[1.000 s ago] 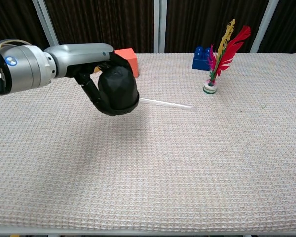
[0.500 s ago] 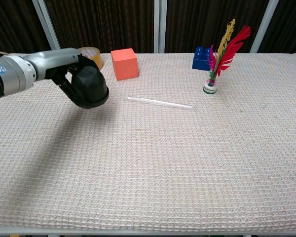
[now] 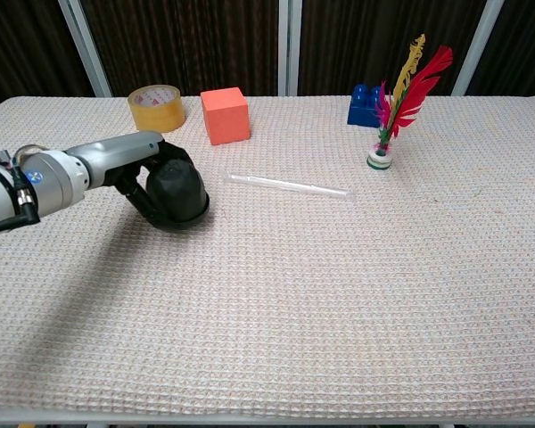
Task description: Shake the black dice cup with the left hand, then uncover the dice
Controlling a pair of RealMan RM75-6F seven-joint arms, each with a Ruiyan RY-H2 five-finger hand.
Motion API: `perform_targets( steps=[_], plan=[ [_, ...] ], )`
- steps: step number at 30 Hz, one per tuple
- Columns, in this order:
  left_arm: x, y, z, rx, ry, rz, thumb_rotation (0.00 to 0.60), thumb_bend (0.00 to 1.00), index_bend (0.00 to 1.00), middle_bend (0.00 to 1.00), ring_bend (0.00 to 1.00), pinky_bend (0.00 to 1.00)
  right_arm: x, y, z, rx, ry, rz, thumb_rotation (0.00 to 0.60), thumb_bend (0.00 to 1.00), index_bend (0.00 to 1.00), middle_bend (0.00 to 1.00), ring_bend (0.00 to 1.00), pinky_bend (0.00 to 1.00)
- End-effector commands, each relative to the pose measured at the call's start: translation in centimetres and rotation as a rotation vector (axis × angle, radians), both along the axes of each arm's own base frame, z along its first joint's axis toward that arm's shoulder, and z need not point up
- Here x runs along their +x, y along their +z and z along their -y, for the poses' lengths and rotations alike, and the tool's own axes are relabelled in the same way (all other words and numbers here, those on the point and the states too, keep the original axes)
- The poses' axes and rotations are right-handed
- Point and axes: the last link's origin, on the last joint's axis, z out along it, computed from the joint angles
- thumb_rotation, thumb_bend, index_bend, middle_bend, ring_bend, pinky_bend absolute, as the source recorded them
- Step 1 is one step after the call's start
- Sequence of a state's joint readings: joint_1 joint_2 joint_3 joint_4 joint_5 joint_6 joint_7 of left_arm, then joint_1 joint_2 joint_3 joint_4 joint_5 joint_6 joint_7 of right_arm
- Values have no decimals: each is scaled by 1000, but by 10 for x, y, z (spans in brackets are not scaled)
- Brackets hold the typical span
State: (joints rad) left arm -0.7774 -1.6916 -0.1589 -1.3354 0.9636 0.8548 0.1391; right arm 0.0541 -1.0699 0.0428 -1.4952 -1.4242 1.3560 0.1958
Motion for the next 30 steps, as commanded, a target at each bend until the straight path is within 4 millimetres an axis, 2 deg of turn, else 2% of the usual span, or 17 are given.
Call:
perform_targets(
  steps=[1,5,11,21,30],
  plan=[
    [-2,-2,-1,-10,4,4,600,199,427,316,161,189,0,0,0,-1,1,0,600,167,0,17,0,0],
    [-4,-1,-3,-12,0,5,600,148,383,203,103,162,0,1,0,-5,0,-1,600,167,0,17,0,0],
    [-6,4,-1,-22,-7,13,600,100,266,164,79,146,1,1,1,-5,1,-1,600,166,0,17,0,0],
    [-3,11,-2,-7,-16,21,600,96,264,189,79,147,1,2,0,-6,0,-1,600,166,0,17,0,0],
    [-6,16,-6,-9,-6,3,600,98,277,301,80,151,1,1,0,-5,-1,-2,600,166,0,17,0,0]
  ],
)
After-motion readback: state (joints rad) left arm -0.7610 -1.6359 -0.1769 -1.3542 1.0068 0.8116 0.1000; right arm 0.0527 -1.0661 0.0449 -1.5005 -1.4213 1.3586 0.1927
